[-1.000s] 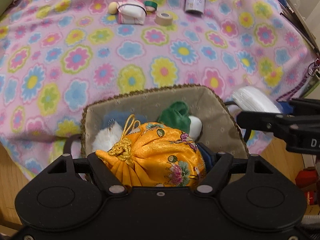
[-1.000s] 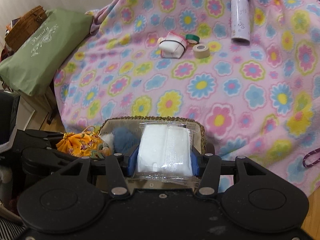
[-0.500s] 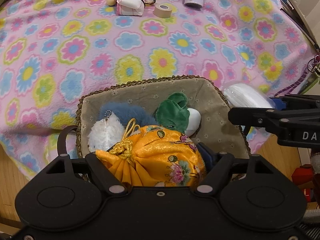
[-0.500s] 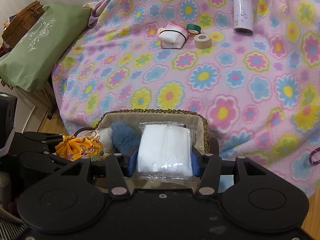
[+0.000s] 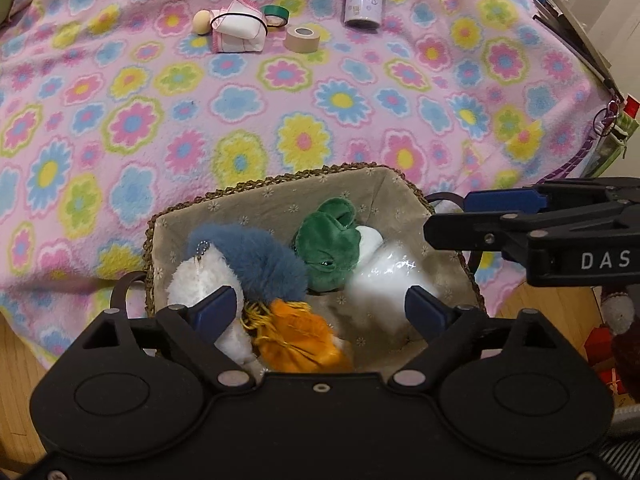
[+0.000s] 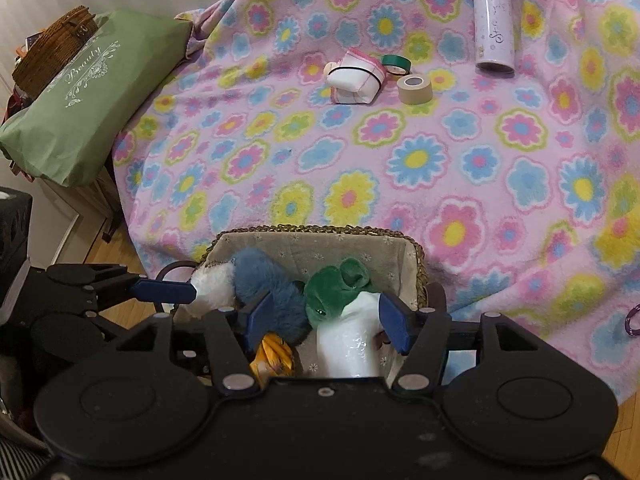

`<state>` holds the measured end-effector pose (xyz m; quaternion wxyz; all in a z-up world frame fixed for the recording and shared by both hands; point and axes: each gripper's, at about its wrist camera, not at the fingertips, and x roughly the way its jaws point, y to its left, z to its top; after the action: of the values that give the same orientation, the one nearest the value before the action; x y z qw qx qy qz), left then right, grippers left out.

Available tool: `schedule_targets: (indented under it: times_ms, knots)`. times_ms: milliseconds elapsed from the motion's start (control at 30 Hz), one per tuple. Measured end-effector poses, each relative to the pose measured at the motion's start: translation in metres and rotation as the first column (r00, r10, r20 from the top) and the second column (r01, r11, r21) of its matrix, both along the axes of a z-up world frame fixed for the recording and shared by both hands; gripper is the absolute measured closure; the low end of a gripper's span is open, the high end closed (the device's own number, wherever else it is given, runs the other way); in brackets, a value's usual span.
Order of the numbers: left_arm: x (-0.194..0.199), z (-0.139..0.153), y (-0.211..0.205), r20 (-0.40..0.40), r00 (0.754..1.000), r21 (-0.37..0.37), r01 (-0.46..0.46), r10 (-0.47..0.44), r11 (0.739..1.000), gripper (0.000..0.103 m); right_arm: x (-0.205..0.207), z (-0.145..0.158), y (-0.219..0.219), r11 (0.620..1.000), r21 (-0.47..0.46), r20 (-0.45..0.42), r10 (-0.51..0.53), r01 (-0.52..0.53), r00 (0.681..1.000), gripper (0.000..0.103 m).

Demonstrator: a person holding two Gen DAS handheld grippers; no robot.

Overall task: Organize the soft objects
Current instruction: 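Lower the tissue pack into the basket and open the right tool, then move the left tool toward the white cloth pouch while the right tool approaches the beige tape roll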

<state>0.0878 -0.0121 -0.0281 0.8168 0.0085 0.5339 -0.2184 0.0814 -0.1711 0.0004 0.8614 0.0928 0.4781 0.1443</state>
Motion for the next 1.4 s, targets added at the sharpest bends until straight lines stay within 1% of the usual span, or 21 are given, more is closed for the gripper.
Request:
schedule_targets:
  times_ms: [333, 567, 700, 933, 1067, 1267, 1400]
  knots:
    - [0.0, -0.003, 0.001, -0.012, 1.0, 0.007, -0.008, 0.009, 1.0, 0.015, 0.001, -0.001, -0.001, 1.0, 0.004, 0.0, -0.003, 0.003, 1.0, 0.044]
    - [0.0, -0.002, 0.001, -0.005, 1.0, 0.012, -0.01, 0.01, 1.0, 0.015, 0.003, -0.002, 0.0, 1.0, 0.006, -0.006, -0.007, 0.007, 1.0, 0.043]
    - [-0.001, 0.0, 0.0, 0.016, 1.0, 0.023, -0.006, 0.005, 1.0, 0.015, 0.003, -0.002, 0.0, 1.0, 0.006, -0.007, -0.008, 0.008, 1.0, 0.043]
    - [0.003, 0.007, 0.002, 0.07, 0.998, 0.032, 0.003, -0.005, 0.999, 0.015, 0.01, -0.001, 0.0, 1.0, 0.012, -0.001, -0.015, 0.015, 1.0, 0.042]
    - [0.011, 0.012, 0.006, 0.099, 0.995, 0.031, -0.004, 0.001, 1.0, 0.015, 0.018, 0.0, -0.001, 1.0, 0.004, 0.023, -0.027, 0.027, 0.999, 0.04]
    - [0.032, 0.021, 0.012, 0.204, 0.979, 0.068, -0.019, 0.004, 0.997, 0.015, 0.041, 0.007, -0.01, 0.998, -0.025, 0.099, -0.062, 0.064, 0.993, 0.036]
    - [0.055, 0.022, 0.014, 0.283, 0.959, 0.081, -0.043, 0.018, 0.996, 0.015, 0.066, 0.009, -0.017, 0.994, -0.054, 0.168, -0.08, 0.091, 0.982, 0.033]
